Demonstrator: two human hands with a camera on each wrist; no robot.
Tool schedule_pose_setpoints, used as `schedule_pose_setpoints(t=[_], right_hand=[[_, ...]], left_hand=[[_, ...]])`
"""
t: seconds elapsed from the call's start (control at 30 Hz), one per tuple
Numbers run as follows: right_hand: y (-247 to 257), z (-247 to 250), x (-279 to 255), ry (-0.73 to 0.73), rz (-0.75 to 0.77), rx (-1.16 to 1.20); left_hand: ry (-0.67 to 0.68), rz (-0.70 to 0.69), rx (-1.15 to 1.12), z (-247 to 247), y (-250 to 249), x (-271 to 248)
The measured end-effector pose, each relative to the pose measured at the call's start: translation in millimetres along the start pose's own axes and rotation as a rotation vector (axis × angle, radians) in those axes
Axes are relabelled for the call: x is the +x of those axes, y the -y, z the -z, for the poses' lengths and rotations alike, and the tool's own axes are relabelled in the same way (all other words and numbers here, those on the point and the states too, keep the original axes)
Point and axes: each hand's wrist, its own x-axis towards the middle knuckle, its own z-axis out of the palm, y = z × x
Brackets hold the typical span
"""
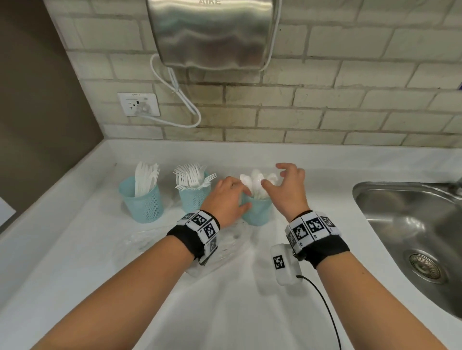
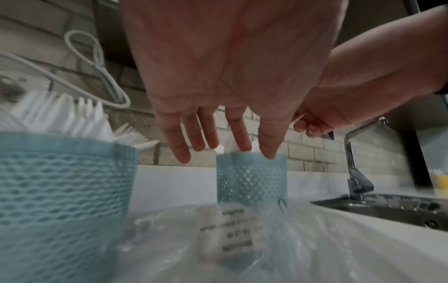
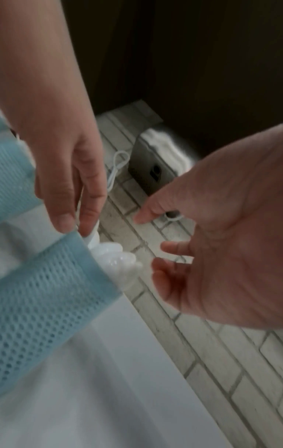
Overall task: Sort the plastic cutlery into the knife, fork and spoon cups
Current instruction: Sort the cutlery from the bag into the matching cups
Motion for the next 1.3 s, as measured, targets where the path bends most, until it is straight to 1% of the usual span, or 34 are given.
schedule_pose_setpoints(t=[0.03, 0.07, 0.1, 0.17, 0.23, 0.33, 0.4, 0.47, 0.53, 0.57, 0.63, 0.67, 0.73, 0.83, 0.93, 1.07, 1.17, 1.23, 1.3], right_hand=[[5.7, -3.2, -7.0, -0.026, 0.054, 0.017], [11.5, -7.7, -14.5, -0.021, 0.104, 0.047], [17.0, -14.6, -22.1, 0.015, 0.14, 0.088], [25.4, -32.2, -39.2, 0.16, 0.16, 0.15], [25.7, -51.7, -54.6, 0.349, 0.132, 0.125], [11.1, -74.5, -71.3, 0.624, 0.118, -0.128], [-1.0, -81.7, -76.9, 0.749, 0.12, -0.343], [-7.7, -83.3, -78.9, 0.833, 0.095, -0.519], [-8.3, -82.8, -79.6, 0.906, 0.069, -0.606], [-7.4, -83.8, -80.4, 0.951, 0.072, -0.648], [-5.4, -87.1, -82.6, 1.018, 0.099, -0.742], [-4.6, -89.7, -83.8, 1.026, 0.119, -0.789], [-2.4, -96.1, -85.2, 1.006, 0.166, -0.862], [2.0, -105.7, -85.1, 0.974, 0.257, -0.903], [5.5, -115.5, -85.1, 0.972, 0.346, -0.925], [10.3, -125.3, -85.8, 0.97, 0.402, -0.963], [15.8, -129.2, -83.9, 1.016, 0.385, -0.926], [19.3, -132.7, -84.8, 1.057, 0.351, -0.867], [21.5, -136.8, -87.7, 1.065, 0.334, -0.785]], left_hand=[[-0.01, 0.017, -0.002, 6.2, 3.0, -6.0], [-0.013, 0.042, 0.006, 13.7, 6.4, -13.8], [-0.003, 0.076, 0.023, 21.4, 11.2, -22.6], [0.046, 0.148, 0.064, 35.6, 23.0, -44.2], [0.098, 0.226, 0.101, 45.7, 36.2, -67.2], [0.18, 0.369, 0.186, 55.4, 58.3, -99.4], [0.236, 0.467, 0.25, 59.2, 73.6, -120.5], [0.243, 0.55, 0.302, 62.3, 85.8, -140.9], [0.22, 0.656, 0.327, 64.7, 93.5, -158.6], [0.218, 0.716, 0.307, 66.0, 96.0, -165.5], [0.239, 0.803, 0.158, 66.6, 99.2, -174.2], [0.256, 0.814, 0.059, 65.6, 99.8, -176.5], [0.263, 0.783, -0.116, 61.4, 100.2, -178.9], [0.209, 0.729, -0.29, 55.7, 99.2, -179.7], [0.187, 0.674, -0.325, 52.3, 100.9, -182.5], [0.162, 0.633, -0.348, 52.2, 103.0, -186.5], [0.123, 0.635, -0.377, 53.3, 103.5, -185.8], [0.109, 0.63, -0.391, 53.9, 102.6, -184.4], [0.102, 0.628, -0.402, 54.3, 101.2, -183.2]])
